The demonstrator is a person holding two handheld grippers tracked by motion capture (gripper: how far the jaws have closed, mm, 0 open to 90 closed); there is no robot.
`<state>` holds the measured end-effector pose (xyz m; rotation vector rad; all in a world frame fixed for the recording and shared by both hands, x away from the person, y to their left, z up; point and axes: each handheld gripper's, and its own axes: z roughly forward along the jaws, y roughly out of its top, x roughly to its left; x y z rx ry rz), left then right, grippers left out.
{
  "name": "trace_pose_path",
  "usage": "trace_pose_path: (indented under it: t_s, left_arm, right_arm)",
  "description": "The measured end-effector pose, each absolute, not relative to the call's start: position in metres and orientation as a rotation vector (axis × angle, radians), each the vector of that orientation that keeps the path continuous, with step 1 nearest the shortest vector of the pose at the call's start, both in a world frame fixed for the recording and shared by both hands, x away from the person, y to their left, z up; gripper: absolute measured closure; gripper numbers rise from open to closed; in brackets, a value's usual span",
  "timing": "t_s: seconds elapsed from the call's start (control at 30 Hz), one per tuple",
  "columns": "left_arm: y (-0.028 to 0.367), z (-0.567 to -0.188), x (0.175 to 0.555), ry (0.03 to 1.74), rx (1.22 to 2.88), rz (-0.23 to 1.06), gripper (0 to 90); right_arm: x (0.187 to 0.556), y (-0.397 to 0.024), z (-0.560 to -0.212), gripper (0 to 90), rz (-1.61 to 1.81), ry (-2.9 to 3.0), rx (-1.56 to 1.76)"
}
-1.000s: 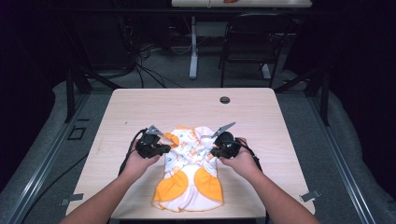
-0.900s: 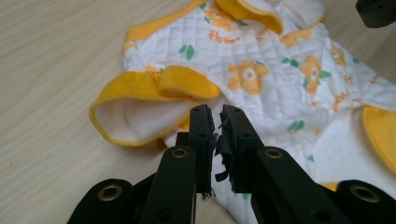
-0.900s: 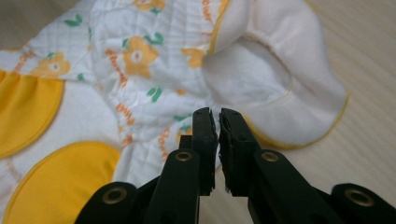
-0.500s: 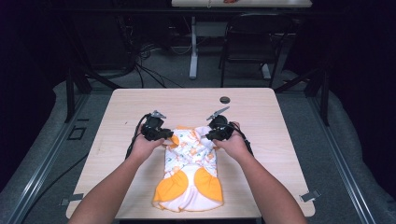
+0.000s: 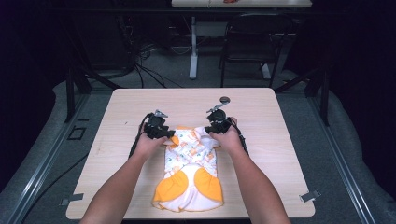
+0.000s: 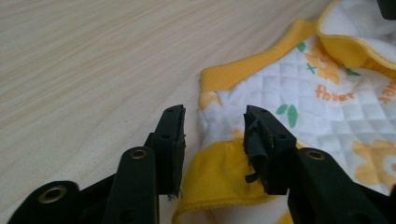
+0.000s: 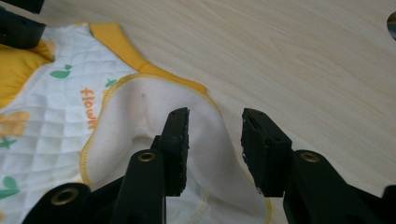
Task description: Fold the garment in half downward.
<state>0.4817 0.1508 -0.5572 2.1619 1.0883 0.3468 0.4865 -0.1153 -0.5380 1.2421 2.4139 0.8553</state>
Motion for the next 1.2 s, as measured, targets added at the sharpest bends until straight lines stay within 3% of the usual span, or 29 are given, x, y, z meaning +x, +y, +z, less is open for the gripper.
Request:
trace_pose_path:
  t_s: [0.13, 0.4, 0.47, 0.53, 0.6, 0.63, 0.77, 1.2]
  left_arm:
    - [0.15, -0.564, 0.484, 1.11, 2.173, 0.332, 51.2]
    - [0.15, -0.572, 0.485, 1.089, 2.205, 0.323, 51.2]
    - [0.151, -0.572, 0.483, 1.088, 2.196, 0.323, 53.4]
    - [0.151, -0.572, 0.483, 1.081, 2.19, 0.314, 62.6]
    - [0.15, -0.573, 0.481, 1.068, 2.19, 0.299, 66.5]
    - [0.15, -0.573, 0.481, 1.074, 2.18, 0.284, 70.9]
    - [0.151, -0.572, 0.482, 1.118, 2.166, 0.248, 78.7]
    - [0.147, -0.558, 0.478, 1.108, 2.167, 0.273, 84.5]
  right_arm:
    - [0.49, -0.113, -0.547, 57.0, 0.788, 2.421, 1.258]
    - [0.492, -0.115, -0.562, 57.9, 0.781, 2.436, 1.293]
    - [0.492, -0.115, -0.563, 59.5, 0.789, 2.447, 1.292]
    - [0.493, -0.116, -0.564, 63.4, 0.818, 2.446, 1.321]
    - [0.494, -0.118, -0.564, 69.0, 0.832, 2.468, 1.334]
    - [0.493, -0.116, -0.564, 75.9, 0.853, 2.48, 1.337]
    - [0.491, -0.117, -0.563, 82.9, 0.852, 2.52, 1.352]
    - [0.485, -0.116, -0.546, 86.9, 0.882, 2.501, 1.27]
